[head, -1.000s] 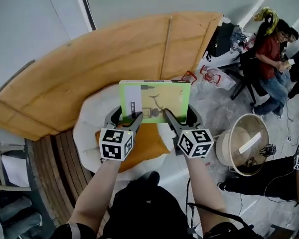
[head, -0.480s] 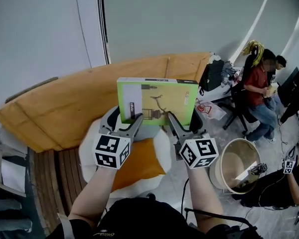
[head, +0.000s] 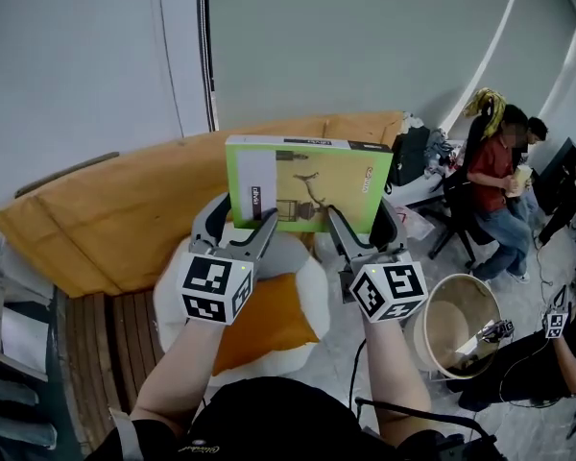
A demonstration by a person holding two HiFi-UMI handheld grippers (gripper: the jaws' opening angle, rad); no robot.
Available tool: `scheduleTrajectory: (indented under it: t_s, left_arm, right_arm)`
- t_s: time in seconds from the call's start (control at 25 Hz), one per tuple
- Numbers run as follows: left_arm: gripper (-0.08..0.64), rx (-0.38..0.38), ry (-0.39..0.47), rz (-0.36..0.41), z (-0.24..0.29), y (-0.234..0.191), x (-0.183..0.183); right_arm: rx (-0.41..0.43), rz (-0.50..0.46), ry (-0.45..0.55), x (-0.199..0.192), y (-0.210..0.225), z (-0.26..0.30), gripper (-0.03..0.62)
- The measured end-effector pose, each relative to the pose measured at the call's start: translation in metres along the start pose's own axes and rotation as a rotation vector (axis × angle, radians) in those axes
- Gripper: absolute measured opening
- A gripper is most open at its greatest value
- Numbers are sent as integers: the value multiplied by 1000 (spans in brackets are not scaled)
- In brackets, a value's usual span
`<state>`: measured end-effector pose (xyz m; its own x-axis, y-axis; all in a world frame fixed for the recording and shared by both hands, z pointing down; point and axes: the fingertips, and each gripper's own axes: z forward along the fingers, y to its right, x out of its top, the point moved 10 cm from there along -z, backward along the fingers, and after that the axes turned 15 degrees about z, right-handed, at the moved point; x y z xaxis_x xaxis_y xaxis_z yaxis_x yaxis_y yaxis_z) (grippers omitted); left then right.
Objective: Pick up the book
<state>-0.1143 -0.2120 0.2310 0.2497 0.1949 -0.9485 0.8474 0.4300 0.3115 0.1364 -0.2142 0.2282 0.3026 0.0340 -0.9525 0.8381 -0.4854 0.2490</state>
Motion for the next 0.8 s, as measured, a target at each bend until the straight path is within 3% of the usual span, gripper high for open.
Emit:
scheduleTrajectory:
  t_s: [0.8]
  left_arm:
    - [319,39,21,39,-4,1,7]
  right_arm:
    - [25,3,2,-1,1,2,353]
